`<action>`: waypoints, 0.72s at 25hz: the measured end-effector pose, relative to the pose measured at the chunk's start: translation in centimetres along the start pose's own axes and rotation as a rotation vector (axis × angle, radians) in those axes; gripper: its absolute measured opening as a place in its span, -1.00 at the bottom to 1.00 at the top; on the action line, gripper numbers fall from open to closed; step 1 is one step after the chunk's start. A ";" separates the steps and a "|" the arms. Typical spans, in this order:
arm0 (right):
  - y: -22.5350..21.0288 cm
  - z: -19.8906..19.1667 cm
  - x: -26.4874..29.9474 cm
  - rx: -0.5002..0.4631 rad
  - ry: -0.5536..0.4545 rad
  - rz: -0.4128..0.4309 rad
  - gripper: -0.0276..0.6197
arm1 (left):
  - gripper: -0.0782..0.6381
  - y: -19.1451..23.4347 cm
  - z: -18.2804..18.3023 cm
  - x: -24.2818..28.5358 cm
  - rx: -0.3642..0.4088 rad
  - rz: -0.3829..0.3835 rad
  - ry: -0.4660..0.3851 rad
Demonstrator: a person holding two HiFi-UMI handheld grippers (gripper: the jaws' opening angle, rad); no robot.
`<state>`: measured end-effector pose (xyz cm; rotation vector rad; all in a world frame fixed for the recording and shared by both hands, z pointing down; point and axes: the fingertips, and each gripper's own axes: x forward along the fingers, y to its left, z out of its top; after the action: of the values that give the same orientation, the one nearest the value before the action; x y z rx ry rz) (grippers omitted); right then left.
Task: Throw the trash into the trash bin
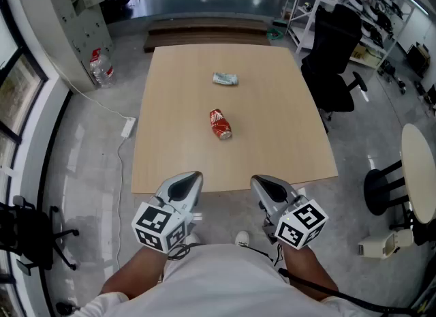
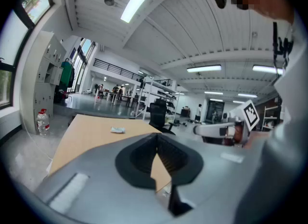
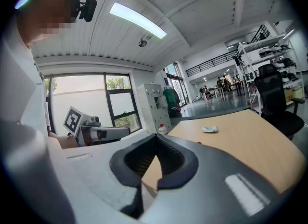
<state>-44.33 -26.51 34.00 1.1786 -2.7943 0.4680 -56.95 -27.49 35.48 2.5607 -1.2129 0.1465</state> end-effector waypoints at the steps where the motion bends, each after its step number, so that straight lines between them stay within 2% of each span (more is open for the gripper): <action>1: 0.0 0.0 0.0 -0.001 0.000 0.000 -0.91 | -0.76 0.0 0.0 0.0 0.000 0.000 -0.001; 14: 0.8 0.6 0.4 0.006 -0.026 0.018 -0.91 | -0.76 0.2 -0.3 -0.4 -0.008 0.000 0.012; 18: 1.1 -0.2 0.8 -0.018 0.006 0.007 -0.91 | -0.76 0.1 -0.7 -0.7 -0.005 0.002 0.019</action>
<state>-45.74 -26.27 34.09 1.1626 -2.7922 0.4455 -57.48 -26.84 36.04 2.5481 -1.2068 0.1668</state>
